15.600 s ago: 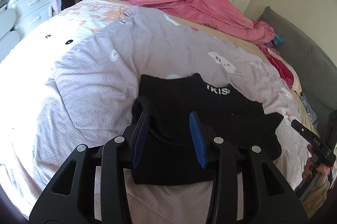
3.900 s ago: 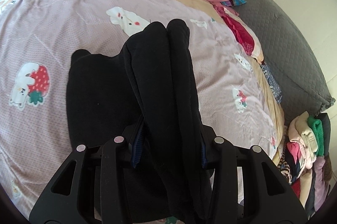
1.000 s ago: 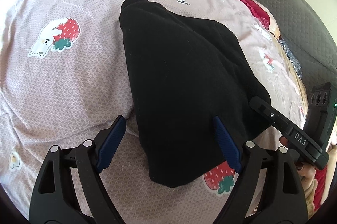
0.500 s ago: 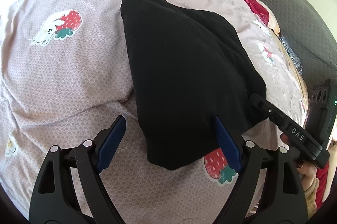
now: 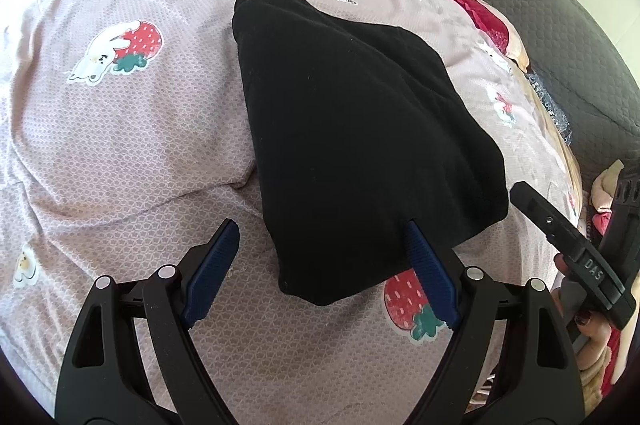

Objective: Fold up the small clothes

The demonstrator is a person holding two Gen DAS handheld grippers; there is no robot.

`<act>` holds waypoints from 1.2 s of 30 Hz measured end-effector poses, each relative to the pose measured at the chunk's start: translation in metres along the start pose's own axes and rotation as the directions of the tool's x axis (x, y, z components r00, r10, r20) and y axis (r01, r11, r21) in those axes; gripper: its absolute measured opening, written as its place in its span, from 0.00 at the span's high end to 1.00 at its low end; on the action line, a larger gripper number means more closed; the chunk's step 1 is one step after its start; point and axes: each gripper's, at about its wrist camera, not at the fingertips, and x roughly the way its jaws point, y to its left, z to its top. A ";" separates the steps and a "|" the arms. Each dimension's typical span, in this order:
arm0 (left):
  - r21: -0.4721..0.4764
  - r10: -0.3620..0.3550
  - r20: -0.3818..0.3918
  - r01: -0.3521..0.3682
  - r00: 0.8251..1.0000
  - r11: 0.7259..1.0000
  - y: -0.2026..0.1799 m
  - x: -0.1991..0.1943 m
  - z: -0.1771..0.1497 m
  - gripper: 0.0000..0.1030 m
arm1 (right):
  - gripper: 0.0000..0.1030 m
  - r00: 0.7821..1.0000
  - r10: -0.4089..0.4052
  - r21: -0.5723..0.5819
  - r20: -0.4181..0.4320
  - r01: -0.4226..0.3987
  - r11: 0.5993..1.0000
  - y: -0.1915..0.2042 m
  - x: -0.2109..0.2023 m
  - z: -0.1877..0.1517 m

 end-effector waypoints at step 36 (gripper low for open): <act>0.019 0.136 0.275 -0.147 0.952 0.989 0.006 -0.109 -0.014 0.09 | 0.04 0.975 0.037 -0.104 0.218 -0.014 0.994 0.069 -0.077 0.011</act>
